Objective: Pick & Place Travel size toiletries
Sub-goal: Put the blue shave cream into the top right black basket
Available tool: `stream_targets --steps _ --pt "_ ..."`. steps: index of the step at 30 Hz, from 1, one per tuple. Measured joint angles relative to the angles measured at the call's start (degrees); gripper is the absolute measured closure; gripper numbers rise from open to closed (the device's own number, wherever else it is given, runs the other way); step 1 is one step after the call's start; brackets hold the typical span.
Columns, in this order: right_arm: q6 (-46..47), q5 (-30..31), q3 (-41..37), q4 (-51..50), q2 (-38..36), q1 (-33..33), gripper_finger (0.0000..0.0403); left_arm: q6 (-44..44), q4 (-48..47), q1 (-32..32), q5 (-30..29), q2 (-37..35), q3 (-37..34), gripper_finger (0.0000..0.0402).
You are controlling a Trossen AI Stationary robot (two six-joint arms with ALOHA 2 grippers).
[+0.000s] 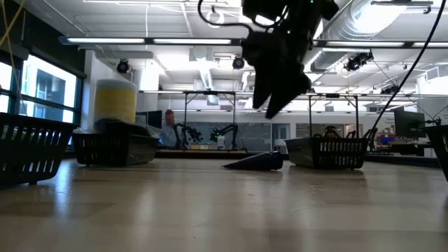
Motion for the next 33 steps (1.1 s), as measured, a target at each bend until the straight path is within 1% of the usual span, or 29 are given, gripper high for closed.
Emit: stream_targets --steps 3,4,6,12,15,27,31,33 --pt "0.46 -1.47 0.07 -2.86 1.46 0.01 0.0134 -0.04 0.11 0.00 -0.01 0.02 0.00 0.0401" --pt "0.47 -2.72 0.48 -3.47 2.06 0.01 0.0137 -0.08 0.09 0.00 -0.05 0.02 -0.02 0.0401" --pt "0.36 -3.38 1.92 -5.50 4.17 0.02 0.0140 -0.12 0.29 0.00 -0.19 0.02 -0.01 0.0401" --pt "-1.74 -2.89 9.98 -12.61 11.33 0.07 0.0143 -0.40 0.24 0.00 -0.18 0.02 0.00 0.0401" --pt "-1.61 -1.84 12.24 -15.55 13.80 -0.25 0.0143 -0.48 0.21 0.00 -0.16 0.02 0.00 0.0401" --pt "-1.32 -1.95 12.35 -14.68 14.27 -0.68 0.0143 -0.61 -0.09 0.00 -0.14 0.02 0.00 0.0401" --pt "-1.29 -1.95 12.15 -14.35 15.75 -0.57 0.0143 -0.63 -0.09 0.00 -0.14 0.02 0.00 0.0401" --pt "-1.29 -3.09 12.17 -14.18 16.69 -0.58 0.0143 -0.61 -0.13 0.00 -0.14 0.02 0.00 0.0401"
